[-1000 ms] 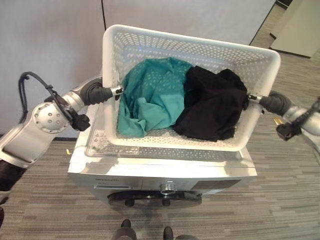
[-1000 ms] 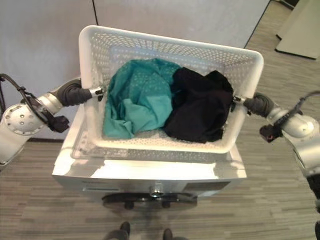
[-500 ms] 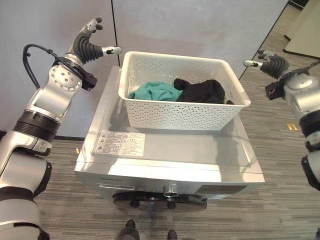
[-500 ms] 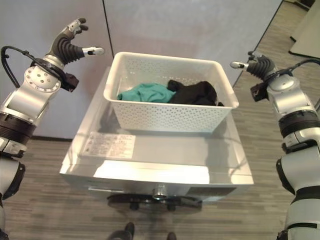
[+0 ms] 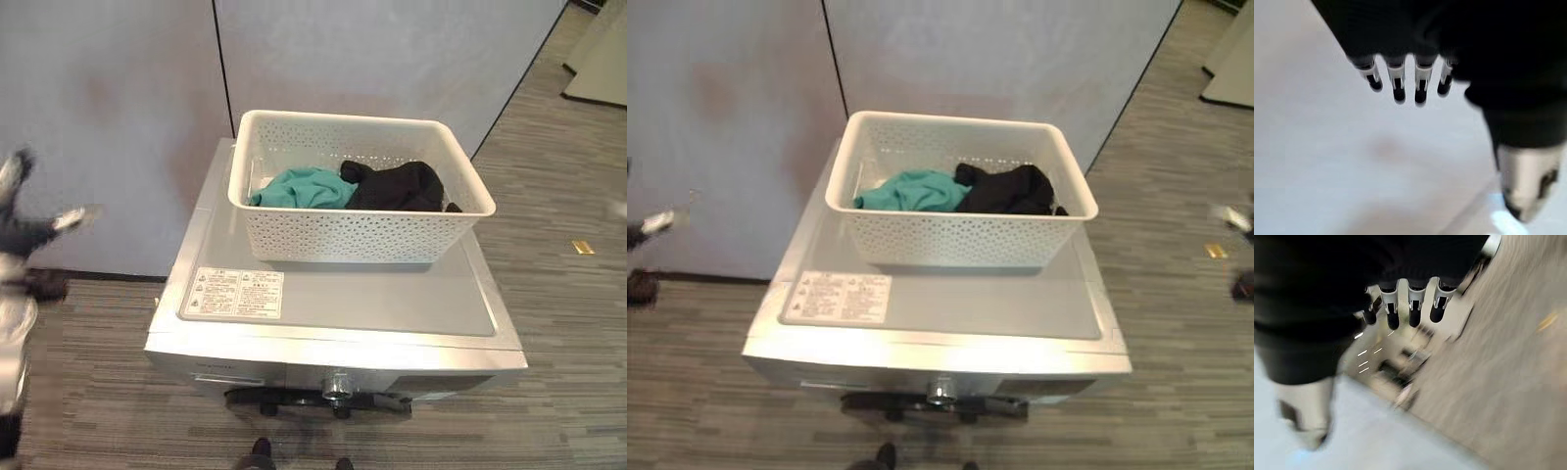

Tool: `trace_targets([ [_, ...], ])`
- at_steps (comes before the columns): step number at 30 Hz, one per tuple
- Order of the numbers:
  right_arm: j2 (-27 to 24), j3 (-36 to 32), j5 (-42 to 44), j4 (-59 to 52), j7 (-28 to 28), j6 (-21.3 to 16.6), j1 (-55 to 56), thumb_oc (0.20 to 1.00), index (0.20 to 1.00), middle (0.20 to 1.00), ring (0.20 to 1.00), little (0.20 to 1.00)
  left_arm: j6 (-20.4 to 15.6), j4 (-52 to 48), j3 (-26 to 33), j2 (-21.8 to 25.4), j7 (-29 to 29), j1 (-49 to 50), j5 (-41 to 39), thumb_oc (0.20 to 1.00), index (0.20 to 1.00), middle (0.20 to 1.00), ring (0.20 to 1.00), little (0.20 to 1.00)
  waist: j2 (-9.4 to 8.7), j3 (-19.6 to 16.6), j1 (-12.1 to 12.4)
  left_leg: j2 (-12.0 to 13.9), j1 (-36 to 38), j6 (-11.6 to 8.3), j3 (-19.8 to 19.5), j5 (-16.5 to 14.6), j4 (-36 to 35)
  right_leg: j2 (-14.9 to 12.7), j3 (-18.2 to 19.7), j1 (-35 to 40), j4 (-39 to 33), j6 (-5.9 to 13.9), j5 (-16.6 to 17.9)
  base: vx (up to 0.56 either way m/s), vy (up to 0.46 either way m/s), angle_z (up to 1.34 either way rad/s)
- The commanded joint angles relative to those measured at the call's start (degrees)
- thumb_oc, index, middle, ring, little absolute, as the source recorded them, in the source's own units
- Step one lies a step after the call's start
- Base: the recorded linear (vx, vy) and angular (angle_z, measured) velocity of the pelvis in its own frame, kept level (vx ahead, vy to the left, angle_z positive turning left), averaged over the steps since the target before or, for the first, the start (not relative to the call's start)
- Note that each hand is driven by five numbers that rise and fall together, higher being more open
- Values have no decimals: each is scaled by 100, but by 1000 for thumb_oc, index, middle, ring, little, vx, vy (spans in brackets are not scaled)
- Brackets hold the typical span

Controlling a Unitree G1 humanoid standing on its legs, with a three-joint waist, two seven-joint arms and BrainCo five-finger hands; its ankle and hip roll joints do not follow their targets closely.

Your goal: Grab the laundry basket,head to the washer,open it,put in the laundry and shut it.

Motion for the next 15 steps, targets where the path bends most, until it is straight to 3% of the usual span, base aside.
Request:
trace_targets([
  [1, 135, -596, -792, -741, 51, -336, 555, 1000, 1000, 1000, 1000, 1000, -301, -139, 418, -387, 91, 634, 611, 1000, 1000, 1000, 1000, 1000, 128, -286, -72, 340, 164, -8, 154, -589, 242, -12, -223, -262, 9, 73, -195, 17, -31, -18],
  [7, 1487, -981, -1336, -1290, 392, -285, 2171, 1000, 1000, 1000, 1000, 1000, -366, 178, 811, -2027, 113, 1943, 179, 1000, 1000, 1000, 1000, 1000, 123, -146, -231, 414, 97, -27, 296, -576, 277, 63, -95, -392, 2, 2, -182, -58, -63, -20],
  [8, 1868, -818, -1238, -1254, 624, -244, 2558, 1000, 1000, 1000, 1000, 1000, -293, 722, 406, -2304, -26, 2141, 225, 1000, 1000, 1000, 1000, 1000, 114, -101, -287, 470, 51, -50, 312, -603, 333, 113, -61, -411, 2, -20, -210, -86, -93, -3],
  [12, 2000, -385, -1392, -1021, 729, -202, 2687, 1000, 1000, 1000, 1000, 1000, -277, 1331, -186, -2388, -196, 1965, 20, 1000, 1000, 1000, 1000, 1000, 70, -42, -321, 523, -98, -95, 345, -483, 386, 143, -52, -513, 2, -50, -161, -133, -116, -3],
  [13, 1952, 479, -1409, -861, 868, -110, 2543, 1000, 1000, 1000, 1000, 1000, -196, 2166, -1199, -2603, -339, 1499, -884, 1000, 1000, 1000, 1000, 1000, 47, 89, -393, 623, -250, -156, 359, -333, 470, 233, -45, -566, 2, -87, -163, -218, -173, -1],
  [14, 1885, 795, -1411, -691, 855, -112, 2402, 1000, 1000, 1000, 1000, 1000, -205, 2407, -1582, -2671, -362, 1279, -1259, 1000, 1000, 1000, 1000, 1000, 51, 136, -413, 650, -322, -177, 339, -266, 493, 264, -66, -595, 2, -101, -158, -219, -175, 1],
  [15, 1874, 806, -1407, -654, 847, -130, 2372, 1000, 1000, 1000, 1000, 1000, -229, 2449, -1593, -2664, -358, 1248, -1280, 1000, 1000, 1000, 1000, 1000, 56, 141, -422, 652, -333, -180, 328, -264, 497, 267, -75, -600, 2, -103, -156, -121, -91, 3],
])
